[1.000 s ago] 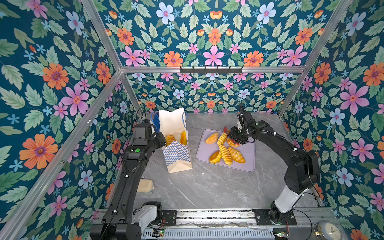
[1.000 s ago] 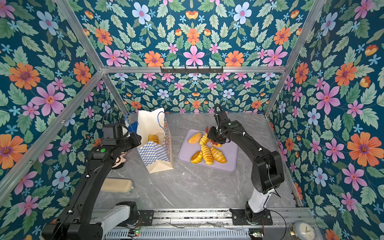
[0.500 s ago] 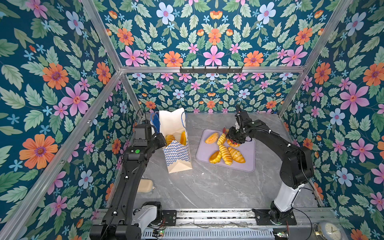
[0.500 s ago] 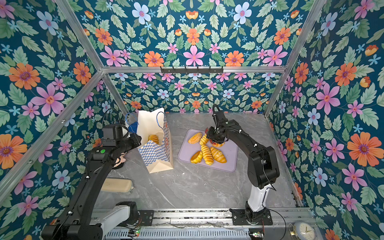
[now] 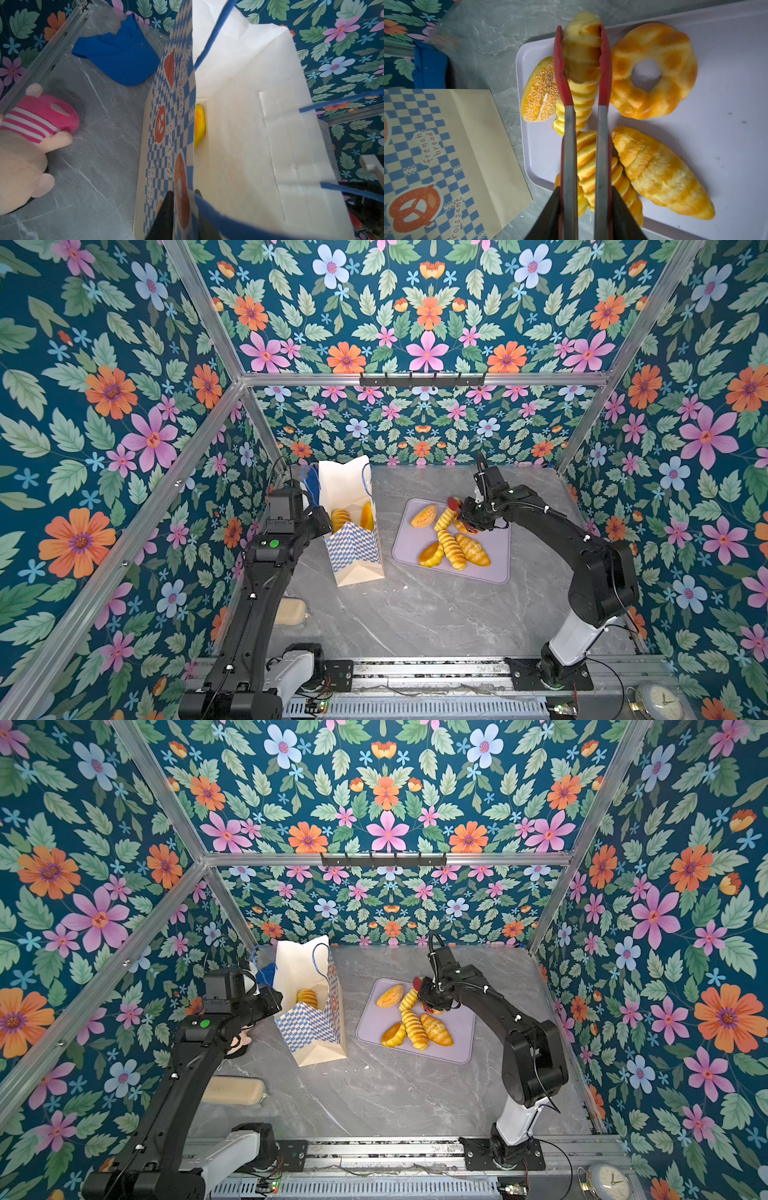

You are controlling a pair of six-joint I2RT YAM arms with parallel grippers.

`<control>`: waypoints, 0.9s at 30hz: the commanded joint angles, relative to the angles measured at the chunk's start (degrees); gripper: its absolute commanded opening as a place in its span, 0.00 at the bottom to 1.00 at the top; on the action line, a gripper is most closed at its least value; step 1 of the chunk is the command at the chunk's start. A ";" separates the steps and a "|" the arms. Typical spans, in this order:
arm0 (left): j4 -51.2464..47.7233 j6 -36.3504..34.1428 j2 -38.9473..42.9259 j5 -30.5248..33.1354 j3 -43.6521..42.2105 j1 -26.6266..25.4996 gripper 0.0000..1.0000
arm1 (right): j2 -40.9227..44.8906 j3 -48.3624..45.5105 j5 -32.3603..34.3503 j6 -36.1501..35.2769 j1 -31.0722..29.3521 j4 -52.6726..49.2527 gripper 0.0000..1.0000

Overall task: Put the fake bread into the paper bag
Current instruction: 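Lift the pinched spiral bread off the tray with the tongs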

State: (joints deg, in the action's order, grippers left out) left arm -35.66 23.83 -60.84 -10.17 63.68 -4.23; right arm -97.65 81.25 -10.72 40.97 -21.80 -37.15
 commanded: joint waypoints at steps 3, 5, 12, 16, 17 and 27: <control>0.15 -0.41 0.05 0.68 0.72 0.01 0.21 | 5.77 -3.05 1.03 1.40 -0.09 1.57 0.30; 0.15 -0.36 -0.06 0.77 0.83 0.01 0.25 | 7.41 -4.04 1.60 1.30 -0.06 1.55 0.30; -0.44 -0.23 -0.36 1.33 1.98 0.01 0.38 | 11.00 -4.88 1.66 0.96 -0.02 1.37 0.27; -0.90 -0.36 -0.76 1.57 3.08 0.01 0.41 | 11.51 -3.76 1.80 0.43 -0.08 0.90 0.27; -0.90 -0.37 -0.72 1.58 3.20 0.01 0.42 | 11.51 -3.35 1.93 0.34 -0.07 0.69 0.27; -2.31 -0.83 -0.64 2.44 4.61 0.01 0.39 | 12.71 0.53 2.95 -1.22 -0.04 -0.60 0.27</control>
State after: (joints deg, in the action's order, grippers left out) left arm -37.41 23.79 -61.54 -8.60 67.83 -4.23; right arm -85.73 80.88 -8.45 40.95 -21.78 -37.93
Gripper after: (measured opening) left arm 0.394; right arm 0.271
